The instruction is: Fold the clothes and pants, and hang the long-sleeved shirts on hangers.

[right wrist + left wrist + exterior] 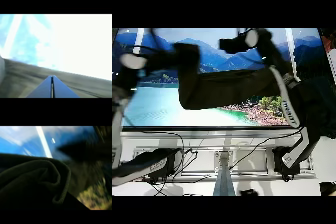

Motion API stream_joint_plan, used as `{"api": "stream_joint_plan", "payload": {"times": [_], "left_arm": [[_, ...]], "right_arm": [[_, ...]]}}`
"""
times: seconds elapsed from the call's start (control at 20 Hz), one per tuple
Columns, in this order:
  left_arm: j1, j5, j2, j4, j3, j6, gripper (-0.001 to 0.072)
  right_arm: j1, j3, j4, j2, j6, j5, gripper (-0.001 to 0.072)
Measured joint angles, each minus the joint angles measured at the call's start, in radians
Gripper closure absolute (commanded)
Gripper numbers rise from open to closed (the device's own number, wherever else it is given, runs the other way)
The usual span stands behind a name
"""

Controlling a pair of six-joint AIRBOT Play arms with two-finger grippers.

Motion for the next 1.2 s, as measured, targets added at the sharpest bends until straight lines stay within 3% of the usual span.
{"api": "stream_joint_plan", "payload": {"times": [0.05, 0.1, 0.25, 0.35, 0.4, 0.5, 0.8, 0.85, 0.9, 0.95, 1.2], "left_arm": [[-0.064, -0.002, -0.040, -0.002, 0.000, -0.001, 0.0120], [-0.114, -0.010, -0.070, -0.002, 0.000, -0.002, 0.0091], [-0.175, -0.035, -0.117, -0.002, 0.000, -0.002, 0.0092], [-0.137, -0.063, -0.116, -0.002, 0.000, -0.002, 0.0093], [-0.096, -0.082, -0.109, 0.001, 0.000, -0.002, 0.0096], [0.019, -0.135, -0.090, 0.027, 0.000, -0.006, 0.0177], [0.416, -0.270, -0.064, 0.206, -0.094, -0.056, 0.0175], [0.455, -0.273, -0.064, 0.220, -0.135, -0.057, 0.0140], [0.483, -0.267, -0.063, 0.229, -0.183, -0.052, 0.0038], [0.498, -0.256, -0.063, 0.230, -0.232, -0.036, 0.0002], [0.455, -0.105, -0.098, 0.094, -0.402, 0.108, 0.0016]], "right_arm": [[-0.043, 0.000, -0.002, 0.008, 0.000, 0.031, 0.0685], [-0.087, 0.001, -0.004, 0.016, 0.000, 0.064, 0.0685], [-0.183, 0.001, -0.006, 0.027, -0.025, 0.155, 0.0685], [-0.227, 0.000, -0.008, 0.030, -0.059, 0.204, 0.0685], [-0.240, 0.000, -0.008, 0.032, -0.073, 0.219, 0.0685], [-0.257, 0.000, -0.008, 0.032, -0.098, 0.241, 0.0685], [-0.263, 0.001, -0.002, 0.033, -0.125, 0.255, 0.0685], [-0.260, 0.001, -0.002, 0.033, -0.126, 0.253, 0.0685], [-0.257, 0.001, -0.001, 0.033, -0.127, 0.246, 0.0685], [-0.253, 0.001, -0.001, 0.033, -0.128, 0.239, 0.0685], [-0.217, 0.001, 0.001, 0.033, -0.130, 0.214, 0.0685]]}}
